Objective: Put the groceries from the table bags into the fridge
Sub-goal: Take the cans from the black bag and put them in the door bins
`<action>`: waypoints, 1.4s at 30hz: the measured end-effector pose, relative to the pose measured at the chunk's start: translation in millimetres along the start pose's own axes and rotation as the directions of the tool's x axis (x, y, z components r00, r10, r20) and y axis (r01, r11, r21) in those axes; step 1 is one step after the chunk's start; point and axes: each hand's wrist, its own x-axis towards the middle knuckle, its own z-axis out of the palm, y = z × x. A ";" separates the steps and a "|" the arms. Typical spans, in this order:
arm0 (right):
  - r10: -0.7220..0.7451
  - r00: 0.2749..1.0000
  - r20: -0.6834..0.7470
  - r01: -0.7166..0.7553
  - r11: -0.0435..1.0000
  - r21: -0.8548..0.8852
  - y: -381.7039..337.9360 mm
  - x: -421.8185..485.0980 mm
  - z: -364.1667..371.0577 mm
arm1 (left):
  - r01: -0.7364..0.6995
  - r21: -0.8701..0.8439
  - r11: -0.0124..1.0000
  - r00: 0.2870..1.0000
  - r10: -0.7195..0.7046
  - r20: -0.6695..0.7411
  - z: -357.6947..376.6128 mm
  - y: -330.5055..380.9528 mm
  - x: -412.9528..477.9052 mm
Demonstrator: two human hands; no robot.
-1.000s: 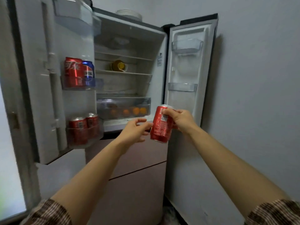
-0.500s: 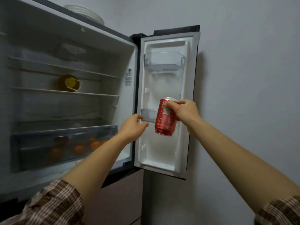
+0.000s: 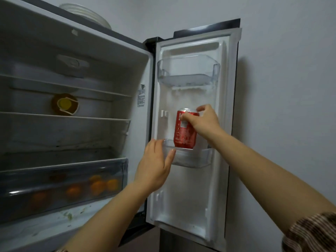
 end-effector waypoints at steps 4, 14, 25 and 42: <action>0.005 0.999 0.033 -0.002 0.996 -0.091 27.4 9.5 11.2 | -0.021 0.027 0.999 0.996 0.024 -0.091 12.8 -0.2 -1.2; 0.003 0.976 0.217 0.011 0.998 -0.062 46.5 26.3 -1.4 | 0.000 0.142 0.990 0.989 0.021 -0.146 31.2 14.5 -0.6; -0.534 0.839 0.106 0.544 0.827 -0.140 43.5 3.5 -2.9 | 0.048 0.108 0.993 0.999 -0.046 -0.020 2.3 16.4 -17.1; -0.528 0.366 0.767 0.367 0.839 0.402 -90.3 -314.7 194.3 | 0.783 0.489 0.385 0.612 -0.620 -0.491 -278.3 -15.3 -350.2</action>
